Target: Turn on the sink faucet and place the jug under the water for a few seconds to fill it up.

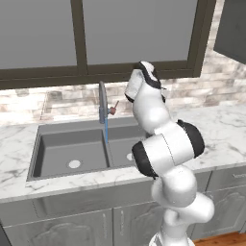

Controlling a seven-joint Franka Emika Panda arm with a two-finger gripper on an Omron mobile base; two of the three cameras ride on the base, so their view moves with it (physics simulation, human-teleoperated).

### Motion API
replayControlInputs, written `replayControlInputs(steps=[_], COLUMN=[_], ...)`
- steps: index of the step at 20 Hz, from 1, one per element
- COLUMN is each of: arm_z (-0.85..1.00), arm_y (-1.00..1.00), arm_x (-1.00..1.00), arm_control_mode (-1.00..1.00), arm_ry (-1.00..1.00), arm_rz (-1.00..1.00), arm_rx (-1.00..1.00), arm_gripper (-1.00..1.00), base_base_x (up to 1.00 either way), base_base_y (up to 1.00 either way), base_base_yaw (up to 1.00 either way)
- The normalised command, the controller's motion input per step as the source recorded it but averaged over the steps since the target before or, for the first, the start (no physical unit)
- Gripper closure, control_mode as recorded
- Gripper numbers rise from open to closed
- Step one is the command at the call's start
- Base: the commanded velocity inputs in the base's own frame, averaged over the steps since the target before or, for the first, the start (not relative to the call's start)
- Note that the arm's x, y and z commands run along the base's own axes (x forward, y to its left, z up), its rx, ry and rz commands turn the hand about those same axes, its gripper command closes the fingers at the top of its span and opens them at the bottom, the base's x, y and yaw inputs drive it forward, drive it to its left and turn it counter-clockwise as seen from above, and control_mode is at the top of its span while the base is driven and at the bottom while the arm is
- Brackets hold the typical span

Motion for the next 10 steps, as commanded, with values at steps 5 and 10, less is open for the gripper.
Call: replayControlInputs(steps=[5,10], arm_z=[0.81,0.99], arm_y=[-0.37,-0.37], arm_x=[-0.58,-0.75], arm_control_mode=[-1.00,-1.00], arm_ry=[0.10,0.14], arm_rz=[0.00,0.00], arm_rx=[-0.11,-0.01], arm_gripper=[-1.00,-1.00], base_base_x=[0.00,0.00], base_base_y=[0.00,0.00], base_base_yaw=[0.00,0.00])
